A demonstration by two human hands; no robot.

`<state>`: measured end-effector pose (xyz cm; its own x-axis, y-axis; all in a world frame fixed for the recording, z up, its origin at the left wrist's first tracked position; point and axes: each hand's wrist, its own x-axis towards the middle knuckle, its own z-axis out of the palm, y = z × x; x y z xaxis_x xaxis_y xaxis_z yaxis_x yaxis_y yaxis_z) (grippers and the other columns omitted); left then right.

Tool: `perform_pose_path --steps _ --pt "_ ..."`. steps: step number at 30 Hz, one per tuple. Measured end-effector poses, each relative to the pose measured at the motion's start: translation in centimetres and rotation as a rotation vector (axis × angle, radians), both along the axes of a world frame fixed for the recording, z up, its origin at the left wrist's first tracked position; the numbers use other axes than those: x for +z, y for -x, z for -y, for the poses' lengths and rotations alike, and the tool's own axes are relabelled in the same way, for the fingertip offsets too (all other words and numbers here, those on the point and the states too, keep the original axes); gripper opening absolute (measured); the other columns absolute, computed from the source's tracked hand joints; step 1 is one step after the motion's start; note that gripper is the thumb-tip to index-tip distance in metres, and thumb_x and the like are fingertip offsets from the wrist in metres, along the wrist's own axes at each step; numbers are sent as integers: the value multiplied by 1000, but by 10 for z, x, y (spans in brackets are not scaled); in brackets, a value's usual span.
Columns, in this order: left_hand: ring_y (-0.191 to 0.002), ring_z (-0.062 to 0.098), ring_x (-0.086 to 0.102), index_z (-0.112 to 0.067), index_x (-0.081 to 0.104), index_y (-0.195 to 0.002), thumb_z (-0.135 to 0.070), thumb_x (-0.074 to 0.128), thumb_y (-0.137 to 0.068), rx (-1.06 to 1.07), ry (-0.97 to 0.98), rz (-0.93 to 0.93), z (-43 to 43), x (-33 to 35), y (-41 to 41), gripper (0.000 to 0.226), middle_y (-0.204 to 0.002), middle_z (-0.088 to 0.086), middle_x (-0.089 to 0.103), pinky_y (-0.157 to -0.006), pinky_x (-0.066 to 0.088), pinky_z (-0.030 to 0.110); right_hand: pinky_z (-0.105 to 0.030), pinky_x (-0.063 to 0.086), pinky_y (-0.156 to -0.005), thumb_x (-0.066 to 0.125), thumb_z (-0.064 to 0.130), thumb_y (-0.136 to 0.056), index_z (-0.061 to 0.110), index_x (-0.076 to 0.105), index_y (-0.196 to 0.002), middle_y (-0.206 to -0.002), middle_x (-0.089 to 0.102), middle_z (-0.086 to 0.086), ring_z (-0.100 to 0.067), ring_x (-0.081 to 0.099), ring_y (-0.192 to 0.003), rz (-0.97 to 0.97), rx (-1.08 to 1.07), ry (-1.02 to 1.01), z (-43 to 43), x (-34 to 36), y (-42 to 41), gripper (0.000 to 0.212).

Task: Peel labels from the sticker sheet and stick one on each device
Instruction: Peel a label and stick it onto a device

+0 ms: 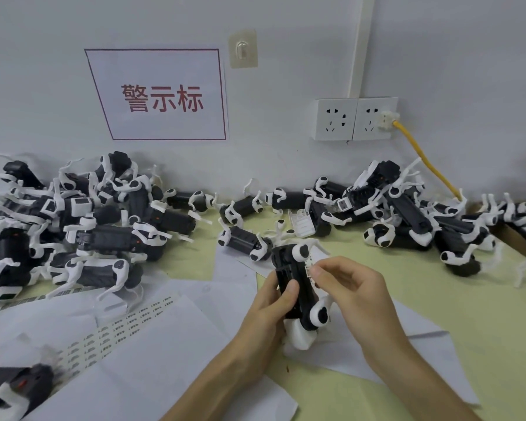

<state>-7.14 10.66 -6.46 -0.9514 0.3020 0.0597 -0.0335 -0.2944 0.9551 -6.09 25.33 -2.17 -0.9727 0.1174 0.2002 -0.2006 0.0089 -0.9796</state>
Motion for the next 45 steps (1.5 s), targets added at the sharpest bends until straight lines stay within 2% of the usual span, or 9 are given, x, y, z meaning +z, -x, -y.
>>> perform_pose_path --steps 3,7,12,18,26,31,40,45 --pt "-123 26 64 -25 63 -130 -46 68 -91 -3 -6 -31 -1 -1 0 45 -129 8 69 -97 52 37 -27 51 -80 74 14 -89 23 76 -76 -79 75 5 -9 70 -79 -14 -21 -20 0 -1 0 16" --pt "-127 30 62 -23 59 -135 -46 66 -93 -15 1 -61 -1 -2 0 48 -133 10 67 -106 48 46 -21 54 -74 74 14 -89 21 75 -75 -79 76 3 -13 72 -79 -32 -30 -44 0 -1 -1 16" --pt "-129 30 60 -22 59 -136 -45 67 -93 -4 26 -95 -1 -4 1 49 -134 10 67 -110 46 46 -13 50 -66 74 13 -89 23 75 -72 -76 75 5 -10 72 -76 -59 -55 -59 2 -2 -2 20" --pt "-131 31 59 -19 60 -135 -50 70 -92 -10 28 -117 -1 -3 0 54 -135 11 66 -113 43 52 -16 51 -66 74 15 -90 23 73 -74 -76 75 6 -14 71 -77 -76 -78 -108 3 -1 -4 18" --pt "-128 28 62 -12 59 -135 -38 66 -95 -10 -2 -138 -2 -5 1 49 -132 10 68 -104 50 35 -15 45 -61 75 15 -88 24 72 -73 -72 72 9 -11 66 -68 -91 -112 -128 5 -2 -5 18" --pt "-130 27 60 -11 57 -137 -37 65 -95 -8 -1 -147 -2 -7 1 50 -134 9 67 -106 49 37 -12 42 -58 75 14 -88 23 70 -71 -68 70 11 -6 62 -62 -91 -127 -124 6 -3 -5 19" --pt "-130 23 60 -12 57 -136 -37 64 -95 2 15 -161 -2 -7 1 49 -133 6 68 -103 49 33 -14 42 -55 75 15 -88 21 69 -69 -66 70 7 -9 61 -60 -87 -144 -133 7 -3 -6 21" --pt "-128 22 62 -10 56 -136 -28 60 -98 6 39 -172 -2 -8 1 42 -131 6 69 -102 50 32 -13 41 -54 76 14 -88 21 68 -67 -65 69 7 -7 59 -58 -85 -146 -130 7 -2 -6 23"
